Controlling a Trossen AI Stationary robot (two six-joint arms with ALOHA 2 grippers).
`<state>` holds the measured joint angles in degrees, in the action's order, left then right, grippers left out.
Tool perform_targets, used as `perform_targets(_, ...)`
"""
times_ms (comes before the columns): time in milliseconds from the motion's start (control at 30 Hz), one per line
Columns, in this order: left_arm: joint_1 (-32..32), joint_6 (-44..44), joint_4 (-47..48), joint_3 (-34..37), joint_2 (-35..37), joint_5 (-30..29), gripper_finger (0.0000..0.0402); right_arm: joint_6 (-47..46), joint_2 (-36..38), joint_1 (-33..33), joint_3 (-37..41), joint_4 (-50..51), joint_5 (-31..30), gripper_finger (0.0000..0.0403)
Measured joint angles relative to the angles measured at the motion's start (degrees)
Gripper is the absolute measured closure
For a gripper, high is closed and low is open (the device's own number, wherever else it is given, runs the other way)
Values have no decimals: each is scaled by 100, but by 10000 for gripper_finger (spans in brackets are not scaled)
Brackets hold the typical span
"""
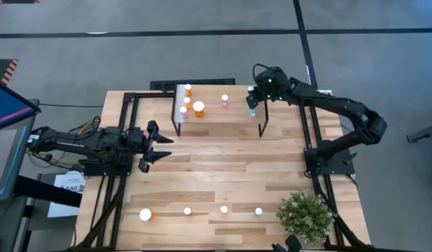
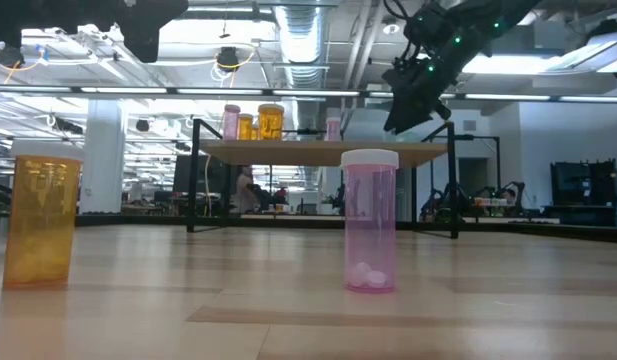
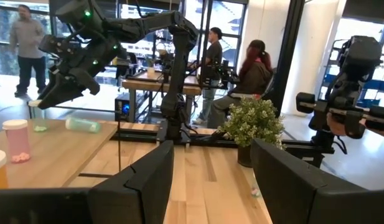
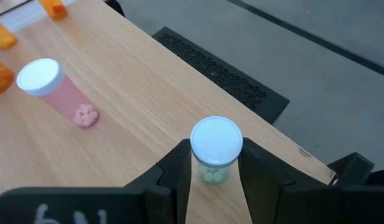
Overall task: Pick and place medicine bottles onto shelf by color
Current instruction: Put the top blue pill bottle on the shelf, then adjust the blue pill bottle on the shelf
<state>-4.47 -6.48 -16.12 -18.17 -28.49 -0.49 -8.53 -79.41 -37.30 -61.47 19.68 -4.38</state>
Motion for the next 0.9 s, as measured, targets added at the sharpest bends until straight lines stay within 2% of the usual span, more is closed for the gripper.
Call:
perform_targets(367,0,2,-2,0,-2,-15,200,7,186,2,17,129,11,263)
perform_targets(733,0,-7,-2,0,-2,-20,200,1,261,22,17,140,13,198)
perform_targets(900,0,-4,-2,0,-1,-19,200,-2,263,22,15,144,13,183)
